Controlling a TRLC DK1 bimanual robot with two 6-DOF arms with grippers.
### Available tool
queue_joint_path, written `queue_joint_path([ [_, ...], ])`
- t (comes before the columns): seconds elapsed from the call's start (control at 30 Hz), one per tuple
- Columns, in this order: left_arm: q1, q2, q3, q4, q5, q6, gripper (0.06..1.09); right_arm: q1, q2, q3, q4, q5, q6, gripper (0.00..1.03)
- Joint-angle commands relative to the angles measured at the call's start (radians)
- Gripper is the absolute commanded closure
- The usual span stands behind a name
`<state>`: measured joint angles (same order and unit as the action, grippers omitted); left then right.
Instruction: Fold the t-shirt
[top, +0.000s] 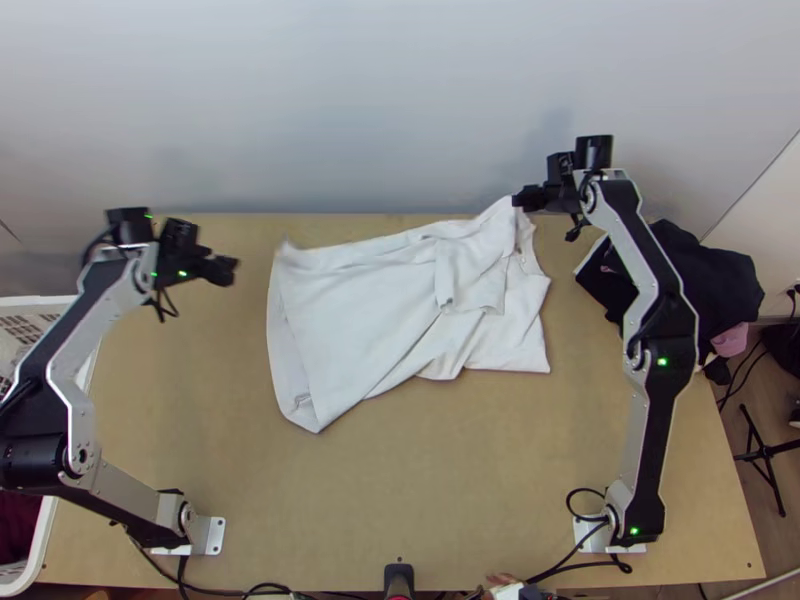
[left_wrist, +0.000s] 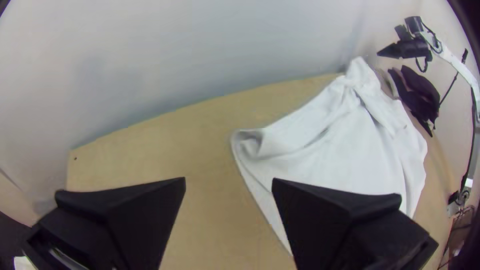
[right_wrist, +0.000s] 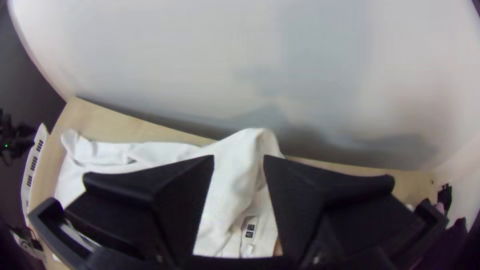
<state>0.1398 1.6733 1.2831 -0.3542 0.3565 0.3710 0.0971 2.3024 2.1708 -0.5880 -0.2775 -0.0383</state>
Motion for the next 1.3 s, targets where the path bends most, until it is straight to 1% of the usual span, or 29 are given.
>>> queue_joint_path([
  [0.0,-0.060,-0.024,-0.087,0.011,-0.031,-0.021,0.10,0.012,0.080,0.072,-0.107,-0.002,-0.009,0.14],
  [0.1,-0.065,-0.142,-0.111,-0.038,-0.045,-0.030,0.10,0.015,0.034,0.066,-0.185,-0.003,-0.035,0.04],
  [0.17,-0.100,-0.247,-0.130,-0.123,-0.054,-0.027,0.10,0.012,-0.021,0.044,-0.257,-0.003,-0.046,0.04],
  [0.23,-0.178,-0.336,-0.134,-0.259,-0.054,-0.029,0.10,0.006,-0.087,0.014,-0.346,-0.003,-0.049,0.04],
  [0.3,-0.272,-0.408,-0.148,-0.402,-0.053,-0.035,0.10,0.006,-0.169,-0.054,-0.418,-0.005,-0.048,0.05],
  [0.37,-0.378,-0.463,-0.183,-0.511,-0.053,-0.041,0.10,0.015,-0.261,-0.147,-0.477,-0.003,-0.064,0.05],
  [0.47,-0.467,-0.529,-0.252,-0.571,-0.051,-0.066,0.11,0.027,-0.409,-0.299,-0.529,-0.003,-0.060,0.05],
  [0.53,-0.490,-0.558,-0.306,-0.583,-0.036,-0.066,0.11,0.029,-0.503,-0.410,-0.542,-0.003,-0.058,0.07],
  [0.6,-0.536,-0.577,-0.347,-0.603,-0.036,-0.034,0.11,0.030,-0.577,-0.511,-0.542,-0.003,-0.058,0.10],
  [0.67,-0.568,-0.578,-0.375,-0.603,-0.037,-0.015,0.11,0.030,-0.626,-0.603,-0.542,-0.003,-0.055,0.10],
  [0.83,-0.640,-0.563,-0.415,-0.601,-0.080,0.000,0.11,0.035,-0.702,-0.764,-0.542,-0.005,-0.049,0.10],
  [0.87,-0.664,-0.563,-0.429,-0.597,-0.113,-0.006,0.11,0.035,-0.710,-0.779,-0.541,-0.005,-0.046,0.10],
  [0.93,-0.697,-0.570,-0.461,-0.549,-0.209,-0.029,0.11,0.046,-0.722,-0.806,-0.530,-0.005,-0.035,0.10],
  [1.07,-0.709,-0.543,-0.493,-0.470,-0.235,-0.034,0.11,0.067,-0.722,-0.862,-0.515,-0.003,-0.035,0.10],
  [1.2,-0.741,-0.506,-0.512,-0.373,-0.303,-0.035,0.11,0.067,-0.715,-0.895,-0.481,-0.005,-0.035,0.10],
  [1.27,-0.746,-0.497,-0.530,-0.331,-0.349,-0.014,0.11,0.067,-0.712,-0.895,-0.475,-0.005,-0.035,0.10],
])
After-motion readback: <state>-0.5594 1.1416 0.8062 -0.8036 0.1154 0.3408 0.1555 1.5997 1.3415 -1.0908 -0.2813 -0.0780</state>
